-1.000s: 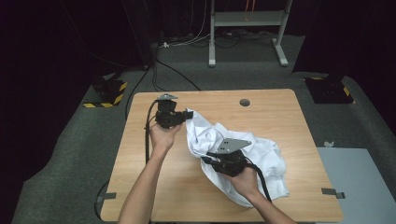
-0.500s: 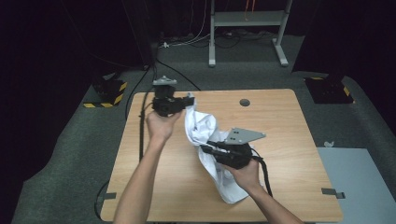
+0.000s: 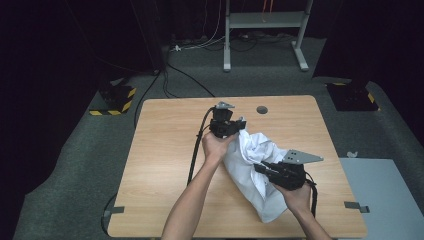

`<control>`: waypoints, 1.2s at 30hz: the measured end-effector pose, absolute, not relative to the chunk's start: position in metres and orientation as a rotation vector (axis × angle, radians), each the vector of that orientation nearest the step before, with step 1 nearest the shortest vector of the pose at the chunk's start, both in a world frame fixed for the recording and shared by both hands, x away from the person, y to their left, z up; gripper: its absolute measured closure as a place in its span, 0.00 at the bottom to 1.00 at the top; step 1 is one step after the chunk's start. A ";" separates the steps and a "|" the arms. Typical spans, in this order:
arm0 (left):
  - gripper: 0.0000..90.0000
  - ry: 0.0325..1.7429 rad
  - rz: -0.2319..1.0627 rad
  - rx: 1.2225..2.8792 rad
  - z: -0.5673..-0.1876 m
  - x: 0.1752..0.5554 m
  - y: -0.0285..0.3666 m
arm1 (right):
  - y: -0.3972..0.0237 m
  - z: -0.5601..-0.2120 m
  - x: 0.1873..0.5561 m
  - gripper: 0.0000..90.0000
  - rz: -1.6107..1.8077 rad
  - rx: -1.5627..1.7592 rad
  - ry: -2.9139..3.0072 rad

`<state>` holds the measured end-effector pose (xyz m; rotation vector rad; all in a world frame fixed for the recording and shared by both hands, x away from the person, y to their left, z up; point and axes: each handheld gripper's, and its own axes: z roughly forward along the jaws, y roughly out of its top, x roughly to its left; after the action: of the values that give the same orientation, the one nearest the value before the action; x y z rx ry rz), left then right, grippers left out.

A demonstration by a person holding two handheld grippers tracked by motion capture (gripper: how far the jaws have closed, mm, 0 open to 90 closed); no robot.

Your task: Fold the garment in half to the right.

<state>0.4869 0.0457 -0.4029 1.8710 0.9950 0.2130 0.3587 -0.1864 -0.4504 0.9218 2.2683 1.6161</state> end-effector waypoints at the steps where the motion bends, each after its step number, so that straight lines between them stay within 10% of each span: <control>1: 0.97 0.993 0.216 1.877 -0.405 0.487 0.042 | -0.190 -0.453 0.359 0.88 1.613 0.931 2.265; 36: 0.91 0.921 0.298 2.034 -0.490 0.492 -0.064 | -0.252 -0.528 0.365 0.87 1.346 1.121 2.281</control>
<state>0.4916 -0.0642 -0.4900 2.0338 0.9211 0.2978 0.3652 -0.2517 -0.5276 1.1211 2.2809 1.3462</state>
